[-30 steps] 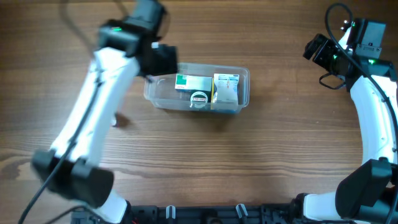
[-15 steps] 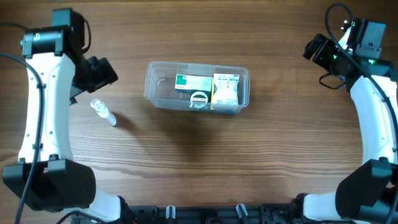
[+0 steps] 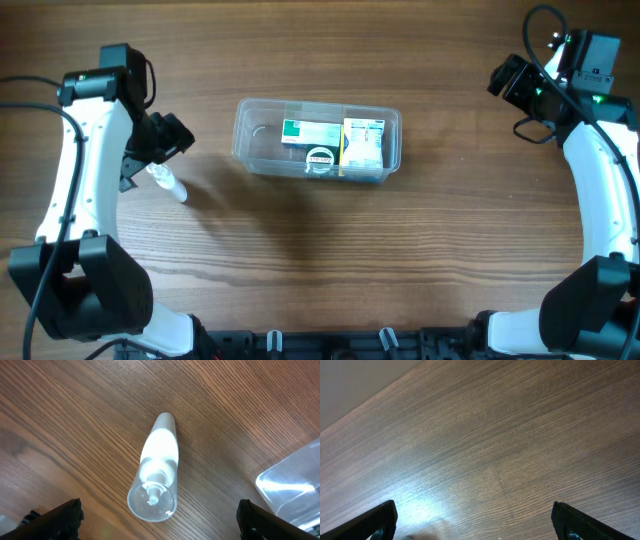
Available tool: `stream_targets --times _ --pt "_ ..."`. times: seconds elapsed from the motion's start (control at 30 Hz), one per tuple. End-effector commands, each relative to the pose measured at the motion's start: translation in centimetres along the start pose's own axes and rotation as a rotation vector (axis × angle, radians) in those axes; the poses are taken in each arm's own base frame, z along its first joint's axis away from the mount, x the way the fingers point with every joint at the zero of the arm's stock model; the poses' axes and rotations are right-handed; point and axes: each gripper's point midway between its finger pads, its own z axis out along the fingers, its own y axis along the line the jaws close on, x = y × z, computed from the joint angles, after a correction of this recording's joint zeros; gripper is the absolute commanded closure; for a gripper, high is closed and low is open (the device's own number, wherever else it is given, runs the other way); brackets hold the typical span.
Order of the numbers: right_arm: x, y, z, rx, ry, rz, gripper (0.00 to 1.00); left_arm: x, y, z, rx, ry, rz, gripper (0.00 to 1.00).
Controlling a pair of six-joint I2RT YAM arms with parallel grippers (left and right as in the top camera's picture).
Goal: Pack container
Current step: 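Move the left gripper to the white bottle and grasp it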
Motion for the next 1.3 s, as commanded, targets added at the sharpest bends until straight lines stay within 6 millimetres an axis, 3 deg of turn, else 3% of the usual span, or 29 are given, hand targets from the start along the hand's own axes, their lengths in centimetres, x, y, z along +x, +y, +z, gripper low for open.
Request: stream_targets --times 0.0,0.43,0.57,0.77,0.9,1.0,1.1,1.27 --pt "0.1 0.2 0.3 -0.014 0.009 0.007 0.00 0.2 0.4 0.8 -0.015 0.019 -0.058 0.00" --pt "0.1 0.2 0.3 -0.013 0.010 0.007 0.00 1.8 1.0 4.6 -0.044 0.058 -0.043 0.02" --pt "0.1 0.2 0.3 -0.013 0.009 0.007 0.00 1.7 0.8 5.2 -0.036 0.047 -0.020 0.14" --pt "0.1 0.2 0.3 -0.013 0.010 0.007 0.00 1.4 0.7 6.6 -0.036 0.021 -0.021 0.22" --pt "0.1 0.2 0.3 -0.013 0.009 0.008 0.00 1.1 0.5 7.1 -0.029 0.004 -0.023 0.35" --pt "0.1 0.2 0.3 -0.013 0.010 0.007 0.00 0.6 0.8 7.1 -0.049 -0.021 -0.024 0.54" --pt "0.1 0.2 0.3 -0.013 0.010 0.007 0.00 0.3 1.2 7.0 -0.072 -0.039 -0.024 0.64" --pt "0.1 0.2 0.3 -0.014 0.009 0.007 0.00 -0.1 1.1 7.0 -0.070 -0.054 -0.007 0.71"
